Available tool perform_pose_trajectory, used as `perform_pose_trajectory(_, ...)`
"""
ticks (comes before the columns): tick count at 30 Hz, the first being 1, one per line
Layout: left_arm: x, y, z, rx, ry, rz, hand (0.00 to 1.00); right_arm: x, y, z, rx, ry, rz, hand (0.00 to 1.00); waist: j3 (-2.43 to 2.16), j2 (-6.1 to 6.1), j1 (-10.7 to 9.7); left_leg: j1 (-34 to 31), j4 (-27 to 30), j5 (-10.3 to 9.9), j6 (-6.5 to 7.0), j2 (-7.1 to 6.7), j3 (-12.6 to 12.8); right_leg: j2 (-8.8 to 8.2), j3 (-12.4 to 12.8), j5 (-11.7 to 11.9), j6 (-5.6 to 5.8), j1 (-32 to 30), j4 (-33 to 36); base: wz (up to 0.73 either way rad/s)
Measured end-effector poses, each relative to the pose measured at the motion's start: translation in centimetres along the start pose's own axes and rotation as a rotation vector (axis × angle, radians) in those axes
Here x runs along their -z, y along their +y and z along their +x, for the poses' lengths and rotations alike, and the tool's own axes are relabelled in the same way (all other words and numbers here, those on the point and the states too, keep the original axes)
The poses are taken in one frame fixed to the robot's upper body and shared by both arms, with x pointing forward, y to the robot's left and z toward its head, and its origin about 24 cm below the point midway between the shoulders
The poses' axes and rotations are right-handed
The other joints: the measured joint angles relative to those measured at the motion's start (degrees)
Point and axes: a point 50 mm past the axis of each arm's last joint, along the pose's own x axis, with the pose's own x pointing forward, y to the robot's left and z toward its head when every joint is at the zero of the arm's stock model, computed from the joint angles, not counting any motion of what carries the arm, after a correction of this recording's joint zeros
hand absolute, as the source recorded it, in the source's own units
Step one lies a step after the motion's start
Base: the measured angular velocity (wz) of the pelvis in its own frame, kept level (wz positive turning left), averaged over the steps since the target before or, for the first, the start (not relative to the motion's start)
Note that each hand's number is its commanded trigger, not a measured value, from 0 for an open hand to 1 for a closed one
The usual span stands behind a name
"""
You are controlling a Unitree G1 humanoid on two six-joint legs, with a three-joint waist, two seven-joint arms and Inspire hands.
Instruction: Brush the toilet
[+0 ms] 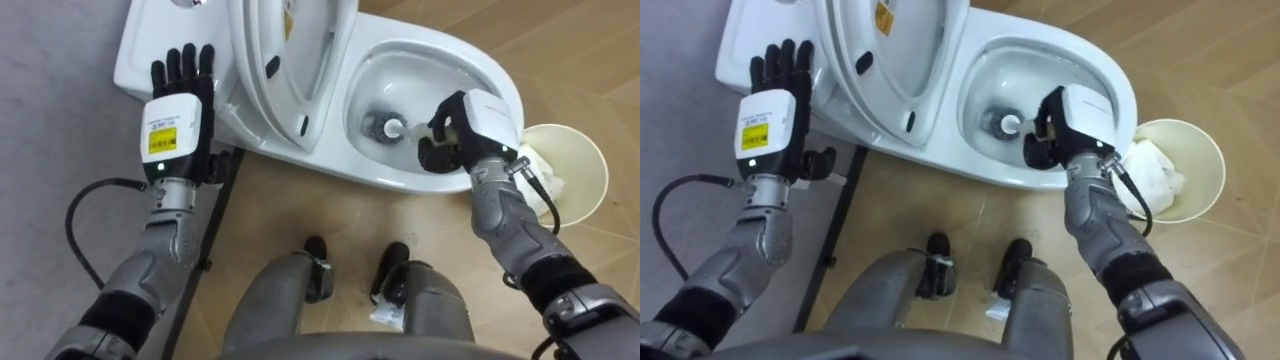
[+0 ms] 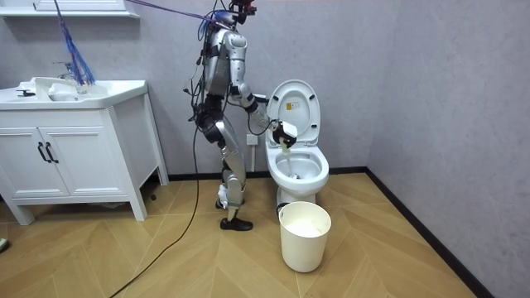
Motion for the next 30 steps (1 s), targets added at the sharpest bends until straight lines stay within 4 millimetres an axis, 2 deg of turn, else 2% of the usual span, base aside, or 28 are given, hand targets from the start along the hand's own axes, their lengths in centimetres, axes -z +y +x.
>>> perform_pose_trajectory(8,-0.8,0.1,0.3,-0.008,-0.025,-0.022,0.00,0.0,0.5,-0.3,0.015,-0.001,-0.006,1.00,0.02,0.02,0.90,-0.61,-0.09,-0.03,-0.07,-0.38,-0.69,-0.53,-0.70,-0.96,-0.03,-0.53,0.70,0.07)
perform_pose_trajectory(18,-0.9,0.0,0.2,-0.016,-0.021,-0.025,0.00,-0.5,0.9,-0.3,0.013,-0.008,0.008,1.00,0.01,0.03,1.04,-0.61,-0.36,-0.04,-0.06,-0.36,-0.65,-0.43,-0.67,-0.96,0.02,-0.54,0.39,0.00)
perform_pose_trajectory(21,-0.8,0.0,0.2,-0.016,-0.016,-0.024,0.00,-1.2,1.0,-0.5,0.018,-0.023,0.025,1.00,-0.04,0.11,1.15,-0.60,-0.36,-0.03,-0.07,-0.27,-0.60,-0.33,-0.64,-0.95,0.01,-0.57,0.35,0.00)
perform_pose_trajectory(30,-0.4,-0.1,0.0,-0.028,0.024,-0.031,0.00,-5.1,-0.8,-0.5,0.023,-0.187,0.008,1.00,-0.07,0.10,1.40,0.05,0.08,-0.16,-0.28,0.50,1.22,0.48,1.03,-0.70,-0.37,-0.88,0.50,-0.10)
